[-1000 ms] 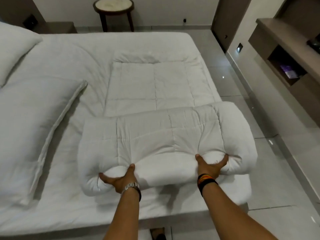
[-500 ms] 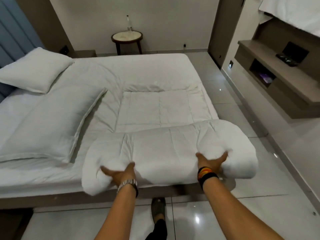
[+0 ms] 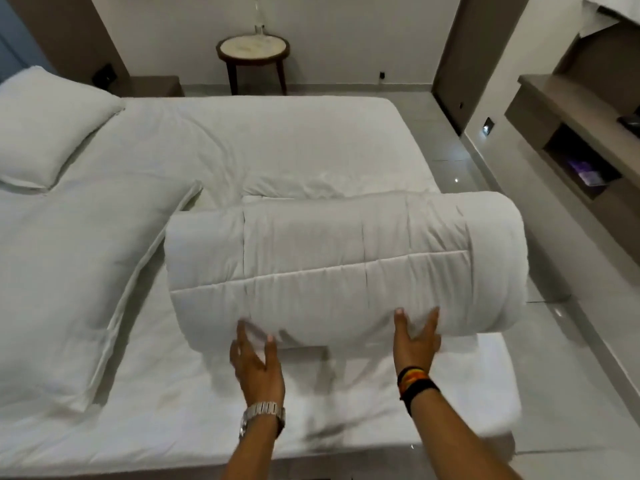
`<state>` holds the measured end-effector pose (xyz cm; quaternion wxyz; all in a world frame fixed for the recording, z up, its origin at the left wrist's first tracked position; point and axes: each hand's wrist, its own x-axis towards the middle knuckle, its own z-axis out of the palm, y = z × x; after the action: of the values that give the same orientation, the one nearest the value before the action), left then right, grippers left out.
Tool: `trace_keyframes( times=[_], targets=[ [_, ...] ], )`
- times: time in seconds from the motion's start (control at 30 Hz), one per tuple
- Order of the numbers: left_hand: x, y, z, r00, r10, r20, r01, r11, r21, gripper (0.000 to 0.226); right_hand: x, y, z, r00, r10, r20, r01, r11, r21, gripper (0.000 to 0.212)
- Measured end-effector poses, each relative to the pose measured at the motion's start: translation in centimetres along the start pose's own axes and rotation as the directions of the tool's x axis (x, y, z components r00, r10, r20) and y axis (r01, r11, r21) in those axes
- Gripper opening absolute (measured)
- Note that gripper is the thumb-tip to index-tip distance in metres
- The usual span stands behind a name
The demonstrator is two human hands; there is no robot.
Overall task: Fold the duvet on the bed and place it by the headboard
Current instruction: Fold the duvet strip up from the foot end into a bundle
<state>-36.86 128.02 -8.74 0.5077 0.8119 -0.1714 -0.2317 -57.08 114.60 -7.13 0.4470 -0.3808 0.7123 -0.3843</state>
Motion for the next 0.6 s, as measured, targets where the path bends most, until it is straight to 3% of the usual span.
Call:
trace_keyframes(
  times=[0.07,0.2,0.3,0.5,0.6],
  targets=[
    [2.2,-1.0,1.9,0.978,-0.209,0.001,0.209,0.977,-0.033,0.08,2.3,0.4,2.9,0.997,0.08,-0.019,-0.079,0.997,0.018,0.104],
    [8.1,-0.1,6.6,0.948,-0.318,-0.03,0.305,0.929,-0.21,0.104,7.5,-0.4,6.6,0.98,0.162,-0.112,-0.158,0.986,0.047,0.129],
    [11.6,1.1,10.0,0.86,-0.496,-0.123,0.445,0.845,-0.296,0.122,11.4,-1.3,8.6,0.947,0.278,-0.162,-0.269,0.96,0.073,0.148],
    [15.2,0.3,12.5,0.805,-0.563,-0.186,0.489,0.808,-0.33,0.148,14.8,-1.3,11.2,0.904,0.354,-0.238,-0.361,0.933,0.019,0.157],
    [15.6,-0.5,12.3,0.84,-0.507,-0.195,0.429,0.839,-0.335,0.147,14.7,0.4,11.5,0.923,0.269,-0.275,-0.261,0.963,0.067,0.149]
  ],
)
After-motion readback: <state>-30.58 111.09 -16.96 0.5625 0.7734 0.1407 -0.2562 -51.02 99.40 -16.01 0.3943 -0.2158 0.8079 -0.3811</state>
